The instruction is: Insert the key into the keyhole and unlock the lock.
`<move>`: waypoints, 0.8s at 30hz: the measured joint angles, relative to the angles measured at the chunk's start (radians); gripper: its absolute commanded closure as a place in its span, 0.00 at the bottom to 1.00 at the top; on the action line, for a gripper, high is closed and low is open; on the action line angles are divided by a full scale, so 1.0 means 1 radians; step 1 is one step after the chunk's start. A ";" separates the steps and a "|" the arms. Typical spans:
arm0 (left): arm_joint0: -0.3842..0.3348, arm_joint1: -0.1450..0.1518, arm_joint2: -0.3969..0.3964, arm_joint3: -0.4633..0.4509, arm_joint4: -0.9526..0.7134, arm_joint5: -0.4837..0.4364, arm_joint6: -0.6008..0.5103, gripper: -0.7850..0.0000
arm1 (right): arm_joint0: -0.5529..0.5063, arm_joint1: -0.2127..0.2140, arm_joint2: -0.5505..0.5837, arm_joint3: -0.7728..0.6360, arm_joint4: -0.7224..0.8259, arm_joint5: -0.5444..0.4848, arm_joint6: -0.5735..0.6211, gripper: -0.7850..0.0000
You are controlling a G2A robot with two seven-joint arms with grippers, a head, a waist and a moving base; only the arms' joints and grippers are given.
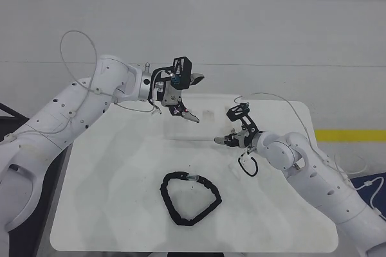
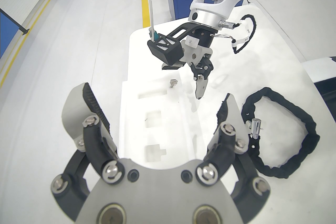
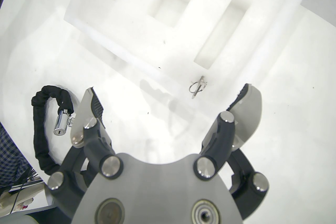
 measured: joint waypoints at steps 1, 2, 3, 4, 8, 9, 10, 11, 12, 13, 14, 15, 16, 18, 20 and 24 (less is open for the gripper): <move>0.000 0.000 0.000 0.000 0.000 0.000 0.000 0.00 | 0.000 0.000 0.001 -0.002 -0.007 0.001 0.004 0.00; 0.000 0.000 0.000 0.000 0.000 0.000 0.000 0.00 | -0.001 -0.001 0.005 -0.005 -0.011 0.001 0.011 0.00; 0.000 0.000 0.000 0.000 0.000 0.000 0.000 0.00 | 0.001 -0.001 0.009 -0.007 -0.010 0.000 0.020 0.00; 0.000 0.000 0.000 0.000 0.000 0.000 0.000 0.00 | 0.003 -0.002 0.013 -0.007 -0.006 -0.002 0.032 0.00; 0.000 0.000 0.000 0.000 0.000 0.000 0.000 0.00 | 0.021 -0.009 0.027 0.015 0.023 -0.007 0.086 0.00; 0.000 0.000 0.000 0.000 0.000 0.000 0.000 0.00 | 0.025 -0.012 0.029 0.022 0.032 -0.007 0.095 0.00; 0.000 0.000 0.000 0.000 0.000 0.000 0.000 0.00 | 0.030 -0.014 0.030 0.030 0.043 -0.007 0.104 0.11; 0.000 0.000 0.000 0.000 0.000 0.000 0.000 0.00 | 0.036 -0.018 0.030 0.043 0.056 -0.008 0.114 0.13; 0.000 0.000 0.000 0.000 0.000 0.000 0.000 0.00 | 0.041 -0.021 0.029 0.052 0.064 -0.009 0.121 0.13; 0.000 0.000 0.000 0.000 0.000 0.000 0.000 0.00 | 0.046 -0.024 0.028 0.061 0.068 -0.010 0.127 0.16; 0.000 0.000 0.000 0.000 0.000 0.000 0.000 0.00 | 0.053 -0.029 0.025 0.071 0.070 -0.012 0.130 0.22; 0.000 0.000 0.000 0.000 0.000 0.000 0.000 0.00 | 0.057 -0.032 0.023 0.078 0.070 -0.013 0.132 0.33; 0.000 0.000 0.000 0.000 0.000 0.000 0.000 0.00 | 0.062 -0.035 0.020 0.086 0.068 -0.012 0.134 0.40; 0.000 0.000 0.000 0.000 0.000 0.000 0.000 0.00 | 0.069 -0.041 0.016 0.096 0.061 -0.004 0.139 0.51; 0.000 0.000 0.000 0.000 0.000 0.000 0.000 0.00 | 0.077 -0.046 0.012 0.104 0.048 0.011 0.148 0.54; 0.000 0.000 0.000 0.000 0.000 0.000 0.000 0.00 | 0.089 -0.055 0.008 0.114 0.026 0.050 0.167 0.57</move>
